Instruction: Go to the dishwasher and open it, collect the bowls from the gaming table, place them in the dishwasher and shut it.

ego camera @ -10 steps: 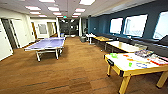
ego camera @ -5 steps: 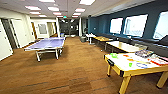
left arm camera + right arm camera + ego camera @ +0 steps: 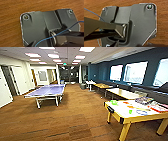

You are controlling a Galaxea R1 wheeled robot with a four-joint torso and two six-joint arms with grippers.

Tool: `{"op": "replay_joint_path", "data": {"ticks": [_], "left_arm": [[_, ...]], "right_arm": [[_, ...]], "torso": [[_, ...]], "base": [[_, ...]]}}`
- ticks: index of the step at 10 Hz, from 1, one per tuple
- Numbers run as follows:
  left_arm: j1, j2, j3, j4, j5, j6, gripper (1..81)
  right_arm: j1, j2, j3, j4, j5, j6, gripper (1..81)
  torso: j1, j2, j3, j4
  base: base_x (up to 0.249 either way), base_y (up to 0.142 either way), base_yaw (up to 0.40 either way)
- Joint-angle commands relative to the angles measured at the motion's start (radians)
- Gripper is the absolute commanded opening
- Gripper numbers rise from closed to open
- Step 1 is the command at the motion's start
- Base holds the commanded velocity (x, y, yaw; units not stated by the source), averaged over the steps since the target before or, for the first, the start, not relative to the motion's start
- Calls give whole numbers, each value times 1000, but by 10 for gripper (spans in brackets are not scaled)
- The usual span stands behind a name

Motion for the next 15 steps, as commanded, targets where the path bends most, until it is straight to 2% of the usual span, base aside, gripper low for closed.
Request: {"op": "replay_joint_path", "data": {"ticks": [1,15], "left_arm": [[-52,-2,-2,-3,49,-2,811],[-52,10,-2,-7,45,1,811]], "right_arm": [[45,-1,-5,-8,-45,-4,811],[45,11,-15,-9,-58,-9,811]], "torso": [[0,0,0,0],[0,0,0,0]], "base": [[0,0,-113],[0,0,-391]]}}
